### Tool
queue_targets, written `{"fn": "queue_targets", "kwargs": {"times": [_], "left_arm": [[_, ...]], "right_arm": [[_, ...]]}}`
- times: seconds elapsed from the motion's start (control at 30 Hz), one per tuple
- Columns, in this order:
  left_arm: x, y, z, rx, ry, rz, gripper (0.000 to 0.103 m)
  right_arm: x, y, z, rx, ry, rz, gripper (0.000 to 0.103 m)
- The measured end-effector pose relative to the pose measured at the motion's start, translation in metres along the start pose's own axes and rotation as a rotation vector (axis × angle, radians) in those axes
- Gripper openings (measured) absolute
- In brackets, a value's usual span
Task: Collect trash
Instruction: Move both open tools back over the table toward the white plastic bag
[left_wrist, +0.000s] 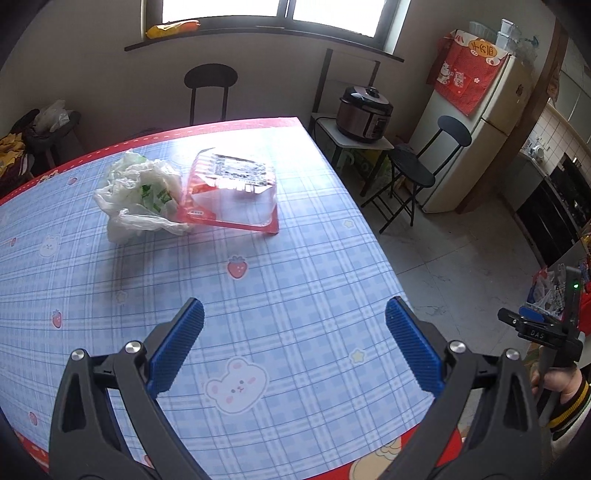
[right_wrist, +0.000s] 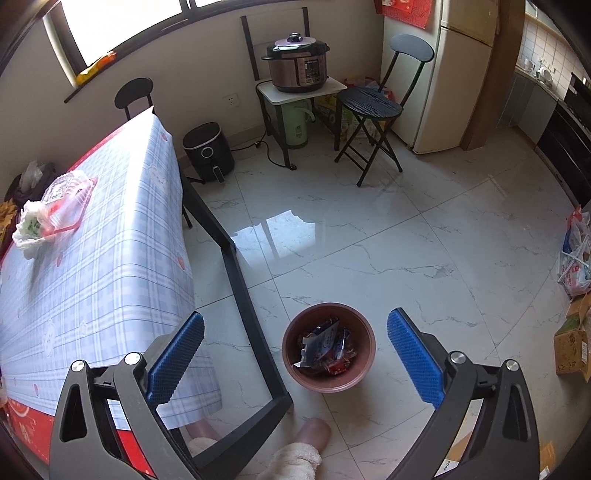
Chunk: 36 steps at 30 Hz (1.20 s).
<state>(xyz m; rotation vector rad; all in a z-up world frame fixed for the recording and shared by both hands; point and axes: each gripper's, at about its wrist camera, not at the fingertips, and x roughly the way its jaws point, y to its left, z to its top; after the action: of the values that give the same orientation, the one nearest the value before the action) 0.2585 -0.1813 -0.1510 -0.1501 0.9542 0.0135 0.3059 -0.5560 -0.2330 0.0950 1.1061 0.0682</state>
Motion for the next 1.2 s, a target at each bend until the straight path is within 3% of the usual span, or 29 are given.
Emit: {"fn": "queue_targets", "kwargs": {"times": [0.23,0.73,1.0,1.2], "left_arm": [[-0.013,0.049,-0.01,-0.059,0.0,0.067,0.097],[-0.037,0.153,-0.04,-0.205,0.006,0.105,0.097],[-0.04,0.205,-0.047,-0.253,0.015,0.076,0.097],[-0.022,0.227,-0.022,-0.261,-0.015,0.012,0.097]], "right_arm": [[0.005,0.05,0.004,-0.043,0.009,0.042,0.097],[0.005,0.176,0.015,-0.219,0.019,0.081,0.097],[0.014,0.231,0.015,-0.235,0.028,0.106,0.097],[0.021,0.265,0.013,-0.227,0.039,0.124,0.097]]}}
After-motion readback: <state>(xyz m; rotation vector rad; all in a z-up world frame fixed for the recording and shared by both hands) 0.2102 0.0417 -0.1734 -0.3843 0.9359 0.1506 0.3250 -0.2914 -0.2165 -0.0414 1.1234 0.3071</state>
